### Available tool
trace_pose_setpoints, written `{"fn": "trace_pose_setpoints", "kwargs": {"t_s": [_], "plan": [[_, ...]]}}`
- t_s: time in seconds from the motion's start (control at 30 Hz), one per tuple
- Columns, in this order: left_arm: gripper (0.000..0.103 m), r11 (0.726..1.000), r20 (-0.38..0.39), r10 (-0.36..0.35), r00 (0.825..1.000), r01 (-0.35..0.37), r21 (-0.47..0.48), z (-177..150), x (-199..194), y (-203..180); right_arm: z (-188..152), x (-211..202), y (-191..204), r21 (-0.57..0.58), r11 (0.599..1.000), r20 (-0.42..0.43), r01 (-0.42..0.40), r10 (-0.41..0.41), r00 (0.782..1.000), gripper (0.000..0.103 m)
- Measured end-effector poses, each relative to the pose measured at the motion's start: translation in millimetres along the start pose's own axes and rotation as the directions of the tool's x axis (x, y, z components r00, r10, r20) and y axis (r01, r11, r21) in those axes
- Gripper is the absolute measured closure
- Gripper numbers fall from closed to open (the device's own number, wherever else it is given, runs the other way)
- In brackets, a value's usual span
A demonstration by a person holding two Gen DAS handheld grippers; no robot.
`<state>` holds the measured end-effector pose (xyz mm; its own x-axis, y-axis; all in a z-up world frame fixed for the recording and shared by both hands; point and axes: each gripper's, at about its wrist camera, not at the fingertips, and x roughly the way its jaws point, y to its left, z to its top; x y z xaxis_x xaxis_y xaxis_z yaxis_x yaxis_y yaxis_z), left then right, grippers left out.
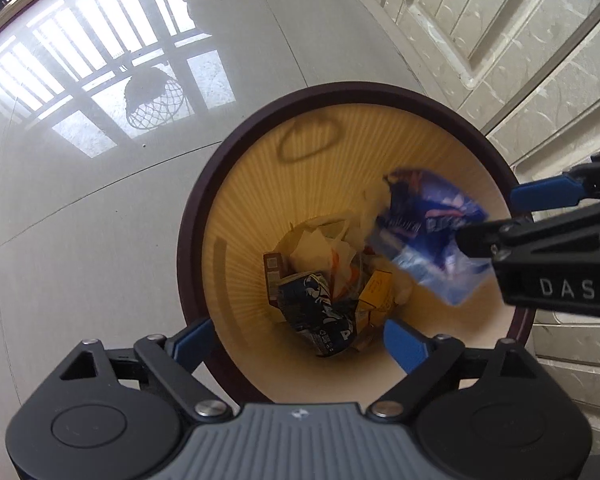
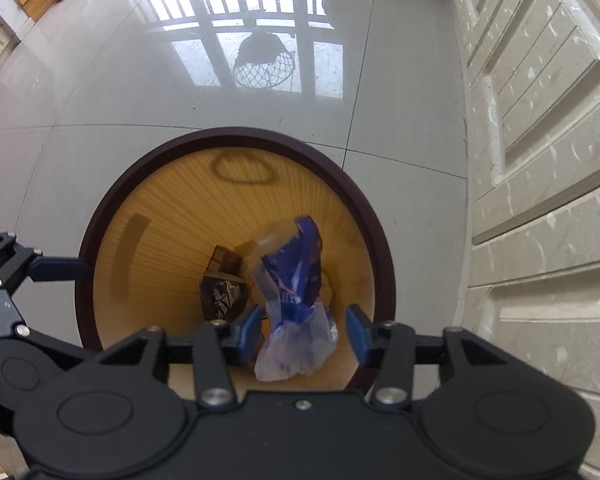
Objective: Collect trash
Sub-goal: 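Open the left tool over the wastebasket while the right tool releases the wrapper, then withdraw both open tools upward from the wastebasket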
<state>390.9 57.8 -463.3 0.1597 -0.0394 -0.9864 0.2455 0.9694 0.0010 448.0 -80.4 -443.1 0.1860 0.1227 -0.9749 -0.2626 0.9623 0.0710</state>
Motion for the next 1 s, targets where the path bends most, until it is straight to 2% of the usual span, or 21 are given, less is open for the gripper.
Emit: {"fn": "trace_pose_setpoints", "kwargs": {"t_s": [0.17, 0.53, 0.73, 0.8, 1.0], "plan": [[0.006, 1.000, 0.015, 0.005, 1.000, -0.005, -0.019, 0, -4, 5, -2, -1, -5, 0.008, 1.000, -0.023, 0.002, -0.002, 1.000, 0.040], [0.001, 0.997, 0.056, 0.011, 0.998, -0.007, -0.073, -5, -21, 15, -14, -20, -20, 0.029, 0.999, -0.002, 0.018, -0.018, 1.000, 0.029], [0.000, 0.994, 0.046, 0.001, 0.999, 0.004, -0.111, -17, -30, 20, -24, -30, -17, 0.017, 1.000, 0.016, 0.025, -0.025, 1.000, 0.017], [0.000, 0.992, 0.044, 0.002, 0.999, 0.003, -0.125, -22, -32, 22, -28, -33, -16, 0.011, 1.000, 0.024, 0.025, -0.026, 0.999, 0.009], [0.000, 0.984, 0.057, -0.013, 0.998, 0.023, -0.175, -36, -45, 30, -39, -45, -13, 0.011, 0.999, 0.038, 0.047, -0.047, 0.998, 0.000]]}}
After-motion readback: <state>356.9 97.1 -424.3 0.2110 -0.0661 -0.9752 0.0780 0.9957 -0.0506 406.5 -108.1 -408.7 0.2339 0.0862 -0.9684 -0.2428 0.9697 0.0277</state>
